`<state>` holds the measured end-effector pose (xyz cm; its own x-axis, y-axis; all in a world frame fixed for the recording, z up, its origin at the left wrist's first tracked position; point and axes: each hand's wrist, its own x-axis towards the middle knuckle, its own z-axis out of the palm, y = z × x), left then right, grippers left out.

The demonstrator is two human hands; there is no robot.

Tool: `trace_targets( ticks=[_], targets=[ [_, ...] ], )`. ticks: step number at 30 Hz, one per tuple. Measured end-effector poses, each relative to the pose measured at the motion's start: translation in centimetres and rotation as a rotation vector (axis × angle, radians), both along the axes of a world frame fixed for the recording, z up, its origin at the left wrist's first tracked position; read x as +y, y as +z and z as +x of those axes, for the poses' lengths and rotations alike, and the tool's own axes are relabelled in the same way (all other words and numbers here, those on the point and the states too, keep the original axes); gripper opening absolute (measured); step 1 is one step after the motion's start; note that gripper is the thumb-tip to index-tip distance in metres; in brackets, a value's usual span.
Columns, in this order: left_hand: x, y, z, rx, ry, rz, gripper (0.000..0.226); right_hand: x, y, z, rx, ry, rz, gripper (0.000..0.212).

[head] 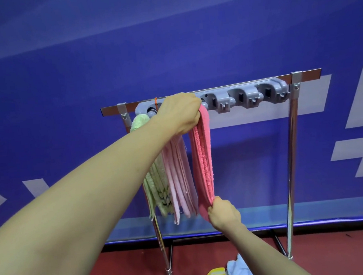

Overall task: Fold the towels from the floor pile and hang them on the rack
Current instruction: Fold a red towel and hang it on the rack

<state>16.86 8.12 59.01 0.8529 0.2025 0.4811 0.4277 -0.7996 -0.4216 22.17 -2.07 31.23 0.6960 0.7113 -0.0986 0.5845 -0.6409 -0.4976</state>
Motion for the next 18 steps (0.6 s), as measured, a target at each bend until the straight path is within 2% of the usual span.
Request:
trace_targets(
  ticks=[4,10,13,15,18],
  targets=[
    [0.4,-1.1,0.0,-0.045,-0.017,-0.181,0.026,-0.4,-0.8,0.2,0.018,0.003,-0.043,0.028],
    [0.0,-2.0,0.0,-0.095,-0.013,-0.264,0.024,-0.9,-2.0,-0.7,0.054,0.024,-0.021,0.029],
    [-0.4,-2.5,-0.3,-0.140,0.016,-0.362,0.031,-0.9,-1.9,-1.0,0.069,0.037,-0.011,0.029],
    [-0.9,-3.7,-0.5,-0.271,0.020,-0.530,0.044,-0.9,-2.1,-1.1,0.079,0.024,0.014,0.027],
    [-2.6,-8.0,-1.2,-0.544,-0.002,-0.965,0.067,-1.2,-2.9,-1.4,0.056,-0.009,0.074,0.019]
  ],
)
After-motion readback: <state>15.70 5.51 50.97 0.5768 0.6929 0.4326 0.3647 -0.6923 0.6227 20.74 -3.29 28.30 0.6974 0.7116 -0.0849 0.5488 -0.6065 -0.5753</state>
